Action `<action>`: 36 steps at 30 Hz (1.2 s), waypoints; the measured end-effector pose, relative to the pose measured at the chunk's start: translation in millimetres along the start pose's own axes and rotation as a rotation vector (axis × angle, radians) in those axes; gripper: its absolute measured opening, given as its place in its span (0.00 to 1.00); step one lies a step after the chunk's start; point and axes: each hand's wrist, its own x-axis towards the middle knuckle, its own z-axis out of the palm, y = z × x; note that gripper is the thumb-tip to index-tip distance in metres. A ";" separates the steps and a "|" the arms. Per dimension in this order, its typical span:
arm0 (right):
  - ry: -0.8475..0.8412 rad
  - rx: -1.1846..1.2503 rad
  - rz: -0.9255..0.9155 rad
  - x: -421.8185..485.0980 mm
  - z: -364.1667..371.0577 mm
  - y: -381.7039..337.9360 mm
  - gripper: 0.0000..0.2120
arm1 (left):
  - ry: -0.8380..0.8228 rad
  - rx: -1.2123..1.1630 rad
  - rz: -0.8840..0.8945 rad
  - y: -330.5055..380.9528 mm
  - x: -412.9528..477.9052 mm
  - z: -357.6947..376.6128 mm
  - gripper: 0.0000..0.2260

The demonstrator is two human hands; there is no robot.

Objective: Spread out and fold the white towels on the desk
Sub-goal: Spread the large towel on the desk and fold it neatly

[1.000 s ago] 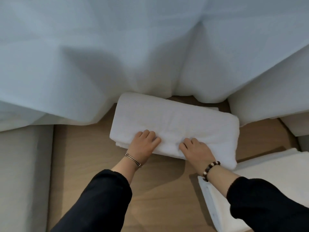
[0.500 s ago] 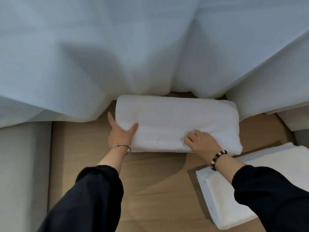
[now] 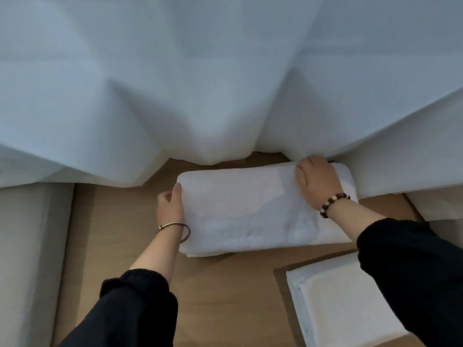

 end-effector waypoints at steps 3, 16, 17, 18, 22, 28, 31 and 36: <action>-0.349 -0.030 0.205 48.3 3.8 12.3 0.22 | -0.024 0.052 -0.079 15.5 13.3 9.0 0.27; -0.230 -0.209 0.119 74.0 30.2 23.6 0.21 | -0.044 0.119 -0.130 8.2 10.3 8.3 0.13; -0.249 -0.224 0.101 77.2 26.3 21.8 0.21 | -0.042 0.099 -0.144 6.6 8.7 6.5 0.12; -0.265 -0.230 0.086 81.3 22.9 19.5 0.22 | -0.037 0.082 -0.154 5.4 6.9 5.2 0.11; -0.236 -0.250 0.051 93.2 21.9 10.7 0.20 | 0.042 0.110 -0.103 -1.6 0.2 9.7 0.08; 0.167 -0.295 0.082 81.7 31.9 -1.8 0.19 | 0.213 0.784 0.621 -3.8 -20.3 36.3 0.31; 0.291 -0.184 0.033 66.1 28.7 -23.1 0.19 | 0.046 1.009 0.930 -10.0 -35.8 61.1 0.28; -0.064 -0.220 -0.171 5.2 58.8 -46.8 0.31 | 0.030 1.156 0.853 -33.0 -24.8 77.8 0.28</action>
